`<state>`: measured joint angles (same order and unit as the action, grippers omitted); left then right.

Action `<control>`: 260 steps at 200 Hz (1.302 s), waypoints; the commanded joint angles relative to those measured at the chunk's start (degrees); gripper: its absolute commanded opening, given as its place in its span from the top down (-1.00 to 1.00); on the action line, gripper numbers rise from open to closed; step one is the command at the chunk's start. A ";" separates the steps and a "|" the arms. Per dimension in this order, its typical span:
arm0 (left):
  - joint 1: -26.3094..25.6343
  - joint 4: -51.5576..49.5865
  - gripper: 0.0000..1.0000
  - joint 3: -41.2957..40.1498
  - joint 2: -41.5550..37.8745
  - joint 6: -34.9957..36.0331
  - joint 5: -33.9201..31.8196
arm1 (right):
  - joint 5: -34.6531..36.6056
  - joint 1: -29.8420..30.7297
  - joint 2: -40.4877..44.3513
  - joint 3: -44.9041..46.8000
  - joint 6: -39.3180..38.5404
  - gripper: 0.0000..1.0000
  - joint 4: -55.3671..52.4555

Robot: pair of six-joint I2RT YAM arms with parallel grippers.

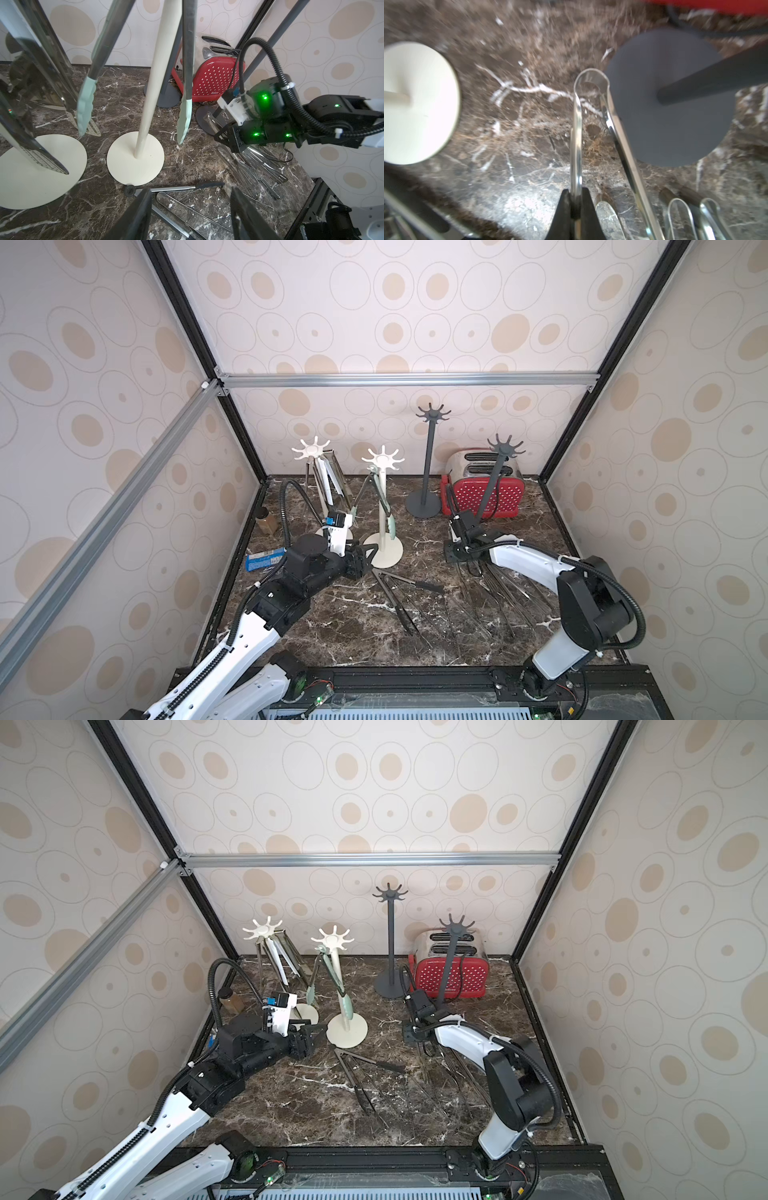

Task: Hang food tongs on kitchen utensil racks
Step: Pick up the food tongs from the center of the board, then hang the food tongs on the rack.

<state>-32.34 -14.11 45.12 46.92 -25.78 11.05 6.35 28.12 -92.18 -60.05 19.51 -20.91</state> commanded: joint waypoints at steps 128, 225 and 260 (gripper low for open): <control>0.18 2.51 -0.20 -3.67 -2.57 -0.93 0.39 | -31.26 0.15 22.67 -2.07 -14.55 1.00 11.47; 0.18 3.68 -0.20 -4.73 -2.71 -1.61 1.33 | -34.78 0.91 20.24 -8.21 -8.98 1.00 26.17; 0.18 4.20 -0.21 -5.29 -2.88 -1.81 1.57 | -36.29 1.25 16.37 -12.80 -7.92 1.00 28.15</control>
<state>-32.34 -11.51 40.38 44.88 -26.61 11.92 -27.59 28.75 -73.63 -69.14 10.57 2.61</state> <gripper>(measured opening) 0.601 0.087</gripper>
